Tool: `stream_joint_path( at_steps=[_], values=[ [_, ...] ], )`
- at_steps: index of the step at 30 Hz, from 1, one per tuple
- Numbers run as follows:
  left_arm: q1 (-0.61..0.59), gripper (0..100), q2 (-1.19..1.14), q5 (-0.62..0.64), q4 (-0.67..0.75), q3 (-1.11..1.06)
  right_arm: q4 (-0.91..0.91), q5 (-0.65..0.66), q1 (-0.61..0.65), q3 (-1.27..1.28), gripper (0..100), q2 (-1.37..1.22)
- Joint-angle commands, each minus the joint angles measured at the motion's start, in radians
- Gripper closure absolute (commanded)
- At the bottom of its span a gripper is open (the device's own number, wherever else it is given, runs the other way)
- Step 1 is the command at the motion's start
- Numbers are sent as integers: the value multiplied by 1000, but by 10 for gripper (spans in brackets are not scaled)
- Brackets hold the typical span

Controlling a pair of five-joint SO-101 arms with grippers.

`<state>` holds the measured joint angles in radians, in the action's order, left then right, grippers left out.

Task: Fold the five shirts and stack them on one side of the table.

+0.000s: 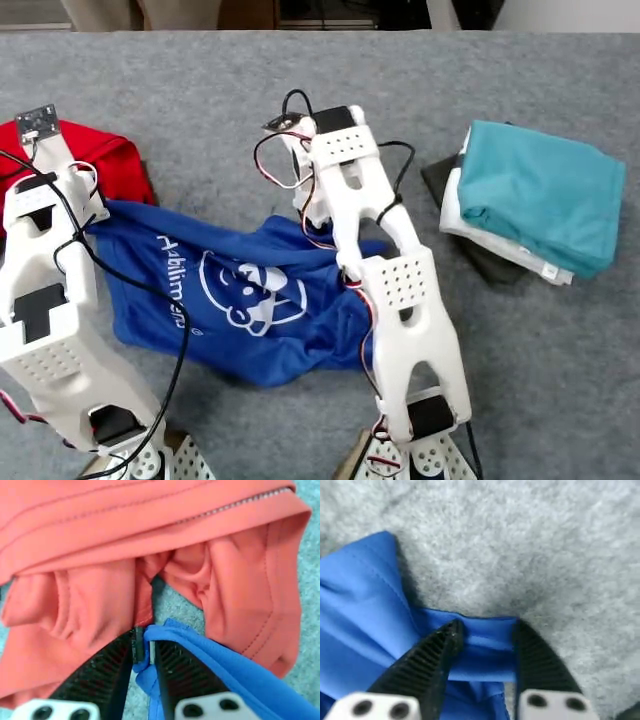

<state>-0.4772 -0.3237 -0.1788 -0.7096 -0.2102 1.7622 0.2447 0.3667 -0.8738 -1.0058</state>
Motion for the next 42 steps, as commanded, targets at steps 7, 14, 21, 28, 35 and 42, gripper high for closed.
stream_joint_path(
  at_steps=[7,14,21,28,35,42],
  values=[
    [-17,982,5,6,9,40,12,-9,18,-24,857,1],
    [-17,982,5,6,9,40,12,-2,5,-22,897,1],
    [-17,982,5,6,9,40,11,-2,-28,-22,934,1],
    [-17,982,5,6,9,38,12,-8,-39,-33,993,5],
    [-11,982,8,6,2,38,18,-3,-65,-157,995,61],
    [18,982,162,11,-158,124,17,0,-65,-447,994,200]
  ],
)
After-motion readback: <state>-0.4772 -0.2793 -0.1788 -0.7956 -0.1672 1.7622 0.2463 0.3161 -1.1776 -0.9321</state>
